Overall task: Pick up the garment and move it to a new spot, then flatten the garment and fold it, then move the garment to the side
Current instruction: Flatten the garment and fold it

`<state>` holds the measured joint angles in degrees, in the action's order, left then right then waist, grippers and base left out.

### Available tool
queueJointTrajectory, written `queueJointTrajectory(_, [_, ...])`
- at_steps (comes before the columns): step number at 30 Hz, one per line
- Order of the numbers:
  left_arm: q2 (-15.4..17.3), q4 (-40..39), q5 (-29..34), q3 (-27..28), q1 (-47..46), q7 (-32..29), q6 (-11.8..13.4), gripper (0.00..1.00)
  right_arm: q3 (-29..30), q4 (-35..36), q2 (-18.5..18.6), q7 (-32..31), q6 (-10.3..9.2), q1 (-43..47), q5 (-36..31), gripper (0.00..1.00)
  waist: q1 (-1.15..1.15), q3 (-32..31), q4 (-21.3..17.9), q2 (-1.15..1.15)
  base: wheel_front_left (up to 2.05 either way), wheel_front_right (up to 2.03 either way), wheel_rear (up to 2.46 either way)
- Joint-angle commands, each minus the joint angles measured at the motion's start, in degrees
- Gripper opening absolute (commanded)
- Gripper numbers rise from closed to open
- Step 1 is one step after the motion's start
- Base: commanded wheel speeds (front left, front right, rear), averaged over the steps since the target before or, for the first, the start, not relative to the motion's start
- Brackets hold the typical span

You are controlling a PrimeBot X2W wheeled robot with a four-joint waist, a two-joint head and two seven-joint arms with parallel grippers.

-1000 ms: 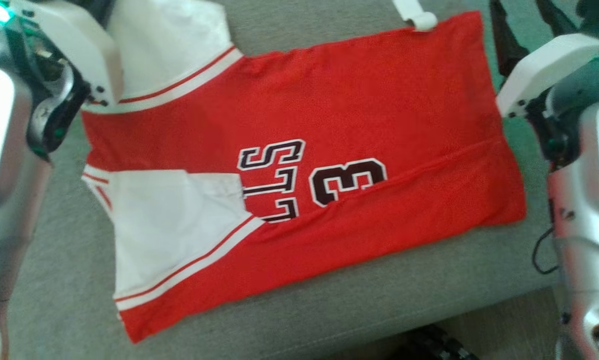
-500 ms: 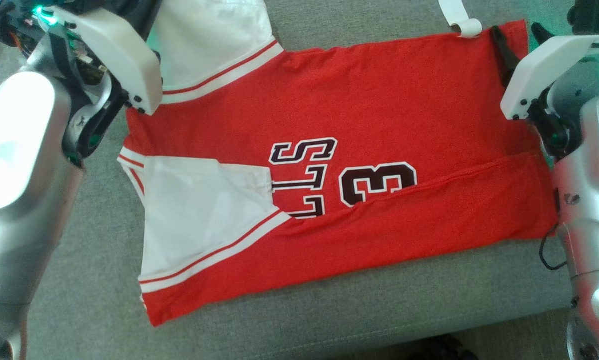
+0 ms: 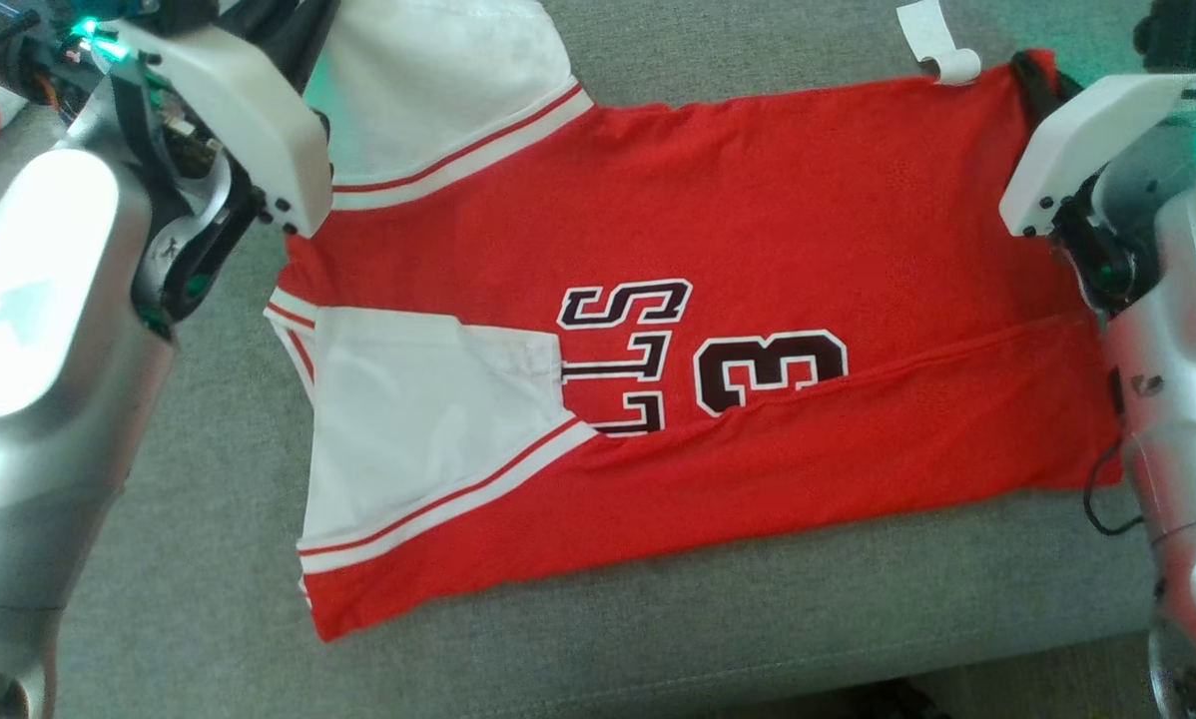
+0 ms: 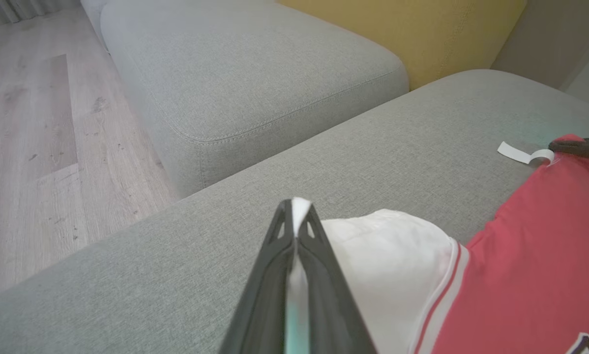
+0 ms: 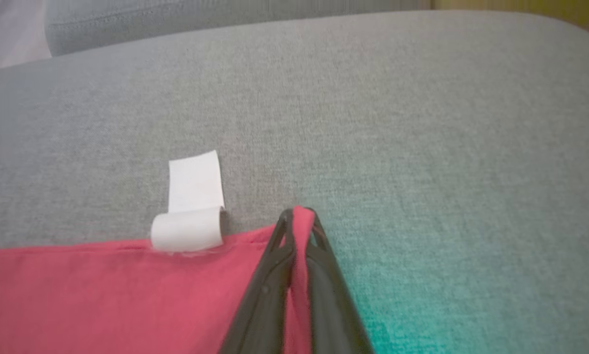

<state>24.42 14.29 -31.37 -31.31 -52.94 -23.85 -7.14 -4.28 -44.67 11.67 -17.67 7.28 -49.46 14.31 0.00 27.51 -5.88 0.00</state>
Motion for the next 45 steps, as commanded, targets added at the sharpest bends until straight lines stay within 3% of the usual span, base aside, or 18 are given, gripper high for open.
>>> queueJointTrajectory(1, [2.20, -1.64, -0.46, 2.47, -2.06, 0.65, -0.16, 0.00, -0.83, 1.37, 0.61, 1.71, 0.21, -1.69, 0.59, 0.00, 0.00, -0.29, 0.06, 0.00, 0.00, 0.00, 0.00])
queueJointTrajectory(8, [2.66, -2.57, -1.70, 3.38, 1.43, 3.55, 0.35, 0.00, -3.04, 0.43, 1.36, 7.62, 0.21, -0.55, 2.54, 0.00, 0.00, -3.23, 0.14, 0.00, 0.00, 0.00, 0.00])
queueJointTrajectory(15, [4.08, -9.06, -3.48, 3.77, 11.90, 7.34, 1.56, 0.00, -6.24, 1.12, 3.92, 11.23, 0.21, 5.87, 5.84, 0.00, 0.00, -8.19, 0.63, 0.00, 0.00, 0.00, 0.00])
queueJointTrajectory(22, [4.72, -16.10, -4.98, 4.81, 26.56, 13.00, 5.89, 0.00, -7.44, 5.00, 5.80, 14.39, 0.21, 13.85, 10.15, 0.00, 0.00, -13.11, 1.76, 0.00, 0.00, 0.00, 0.00])
queueJointTrajectory(29, [2.75, -17.65, -6.14, 4.30, 38.26, 18.11, 9.36, 0.00, -5.80, 9.60, 6.36, 16.05, 0.21, 21.61, 11.05, 0.00, 0.00, -15.74, 2.49, 0.00, 0.00, 0.00, 0.00])
queueJointTrajectory(36, [-0.81, -12.63, -6.03, 1.72, 43.05, 22.39, 9.67, 0.00, -1.93, 12.64, 4.73, 16.36, 0.21, 28.06, 10.03, 0.00, 0.00, -17.04, 2.58, 0.00, 0.00, 0.00, 0.00])
queueJointTrajectory(37, [-1.37, -11.60, -6.06, 1.55, 43.20, 23.14, 9.57, 0.00, -1.38, 12.97, 4.35, 16.47, 0.21, 28.65, 9.66, 0.08, 0.00, -17.16, 2.53, 0.00, 0.00, 0.00, 0.00])
queueJointTrajectory(38, [-1.86, -10.51, -5.98, 1.39, 43.31, 23.95, 9.48, 0.00, -0.95, 13.29, 3.94, 16.54, 0.21, 29.23, 9.23, 0.28, 0.00, -17.29, 2.45, 0.00, 0.00, 0.00, 0.00])
queueJointTrajectory(39, [-2.39, -9.41, -5.96, 1.30, 43.45, 24.84, 9.42, 0.00, -0.52, 13.52, 3.59, 16.60, 0.21, 29.80, 8.81, 0.60, 0.00, -17.44, 2.38, 0.00, 0.00, 0.00, 0.00])
queueJointTrajectory(40, [-2.97, -8.37, -6.00, 1.41, 43.63, 25.94, 9.49, 0.15, 0.04, 13.70, 3.24, 16.78, 0.21, 30.34, 8.36, 1.00, 0.00, -17.59, 2.30, 0.00, 0.00, 0.00, 0.00])
queueJointTrajectory(41, [-3.40, -7.35, -5.96, 1.42, 43.86, 26.96, 9.48, 0.45, 0.69, 13.95, 2.81, 17.13, 0.21, 30.88, 7.86, 1.00, 0.00, -17.78, 2.17, 0.00, 0.00, 0.00, 0.00])
queueJointTrajectory(42, [-3.71, -6.44, -5.82, 1.30, 44.15, 27.87, 9.38, 0.88, 1.41, 14.20, 2.33, 17.44, 0.21, 31.48, 7.37, 1.00, 0.00, -17.96, 2.06, 0.00, 0.00, 0.00, 0.00])
queueJointTrajectory(43, [-4.21, -5.71, -5.97, 1.33, 44.57, 28.85, 9.36, 1.00, 1.98, 14.51, 1.94, 17.74, 0.21, 32.14, 6.86, 1.00, 0.00, -18.19, 1.98, 0.00, 0.00, 0.00, 0.00])
queueJointTrajectory(45, [-4.74, -5.11, -6.24, 1.38, 45.13, 29.73, 9.38, 1.00, 2.73, 14.81, 1.58, 18.14, 0.21, 32.89, 6.36, 1.00, 0.00, -18.47, 1.92, 0.00, 0.00, 0.00, 0.00])
